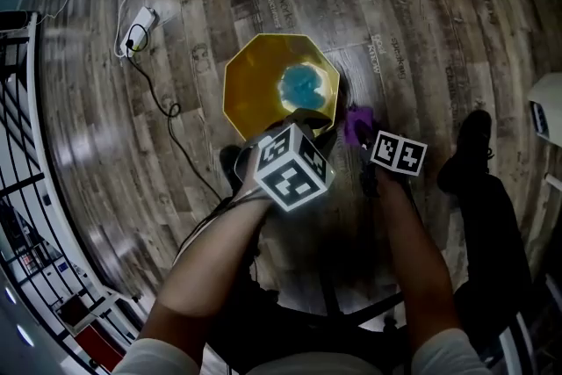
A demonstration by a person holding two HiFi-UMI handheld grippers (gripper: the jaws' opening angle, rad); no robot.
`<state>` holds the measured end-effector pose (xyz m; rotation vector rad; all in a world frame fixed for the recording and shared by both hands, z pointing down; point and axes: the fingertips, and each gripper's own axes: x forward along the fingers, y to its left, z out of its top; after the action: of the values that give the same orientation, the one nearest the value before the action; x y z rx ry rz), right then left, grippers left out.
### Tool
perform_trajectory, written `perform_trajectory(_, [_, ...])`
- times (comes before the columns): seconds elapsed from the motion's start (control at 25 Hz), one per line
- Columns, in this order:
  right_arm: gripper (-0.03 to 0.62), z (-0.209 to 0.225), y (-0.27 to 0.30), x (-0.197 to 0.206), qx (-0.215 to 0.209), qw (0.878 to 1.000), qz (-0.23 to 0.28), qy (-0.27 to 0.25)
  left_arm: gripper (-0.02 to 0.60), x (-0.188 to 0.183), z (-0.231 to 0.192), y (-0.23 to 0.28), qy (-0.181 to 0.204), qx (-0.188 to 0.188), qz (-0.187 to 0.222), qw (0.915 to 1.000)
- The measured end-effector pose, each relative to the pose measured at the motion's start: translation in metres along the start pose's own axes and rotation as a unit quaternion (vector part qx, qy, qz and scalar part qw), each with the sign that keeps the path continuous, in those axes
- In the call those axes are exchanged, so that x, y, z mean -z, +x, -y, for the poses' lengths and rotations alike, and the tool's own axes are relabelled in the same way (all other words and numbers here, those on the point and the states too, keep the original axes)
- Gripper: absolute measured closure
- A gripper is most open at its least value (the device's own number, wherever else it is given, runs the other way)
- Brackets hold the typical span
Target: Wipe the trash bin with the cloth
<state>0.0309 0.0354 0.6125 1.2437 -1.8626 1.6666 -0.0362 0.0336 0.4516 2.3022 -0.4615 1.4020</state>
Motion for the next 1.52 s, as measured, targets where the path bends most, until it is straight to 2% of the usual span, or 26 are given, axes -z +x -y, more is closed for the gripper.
perform_trajectory(0.08, [0.450, -0.005, -0.008, -0.004, -0.008, 1.000, 0.012, 0.003, 0.500, 0.001, 0.005, -0.008, 0.034, 0.000, -0.005, 0.9994])
perform_trajectory(0.16, [0.450, -0.014, -0.018, -0.010, -0.023, 0.999, 0.030, 0.011, 0.485, 0.009, 0.004, -0.017, 0.058, -0.010, -0.014, 0.9982])
perform_trajectory(0.28, [0.450, -0.034, -0.038, -0.019, -0.065, 0.995, 0.065, 0.038, 0.470, 0.029, 0.001, -0.026, 0.065, -0.011, -0.032, 0.9973])
perform_trajectory(0.44, [0.450, -0.065, -0.066, -0.025, -0.141, 0.981, 0.108, 0.076, 0.465, 0.038, 0.007, -0.030, 0.084, 0.002, -0.050, 0.9952])
perform_trajectory(0.64, [0.450, -0.099, -0.082, -0.027, -0.218, 0.962, 0.128, 0.103, 0.466, 0.041, 0.016, -0.042, 0.124, 0.006, -0.071, 0.9898])
perform_trajectory(0.8, [0.450, -0.117, -0.095, -0.026, -0.263, 0.947, 0.140, 0.117, 0.465, 0.060, 0.020, -0.042, 0.114, 0.029, -0.101, 0.9880])
perform_trajectory(0.96, [0.450, -0.134, -0.107, -0.030, -0.304, 0.934, 0.150, 0.114, 0.465, 0.071, 0.017, -0.037, 0.119, 0.019, -0.123, 0.9850])
perform_trajectory(1.04, [0.450, -0.137, -0.107, -0.033, -0.314, 0.930, 0.153, 0.115, 0.466, 0.078, 0.015, -0.032, 0.119, 0.018, -0.136, 0.9834])
perform_trajectory(1.16, [0.450, -0.136, -0.099, -0.031, -0.306, 0.933, 0.148, 0.114, 0.482, 0.085, 0.014, -0.025, 0.128, 0.019, -0.146, 0.9808])
perform_trajectory(1.2, [0.450, -0.135, -0.096, -0.029, -0.302, 0.935, 0.146, 0.116, 0.537, 0.084, 0.013, -0.024, 0.137, 0.017, -0.143, 0.9799])
perform_trajectory(1.32, [0.450, -0.131, -0.085, -0.026, -0.291, 0.939, 0.138, 0.123, 0.538, 0.075, 0.011, -0.022, 0.156, 0.012, -0.126, 0.9796])
perform_trajectory(1.52, [0.450, -0.123, -0.073, -0.029, -0.275, 0.946, 0.129, 0.116, 0.538, 0.067, 0.011, -0.021, 0.165, 0.012, -0.106, 0.9806])
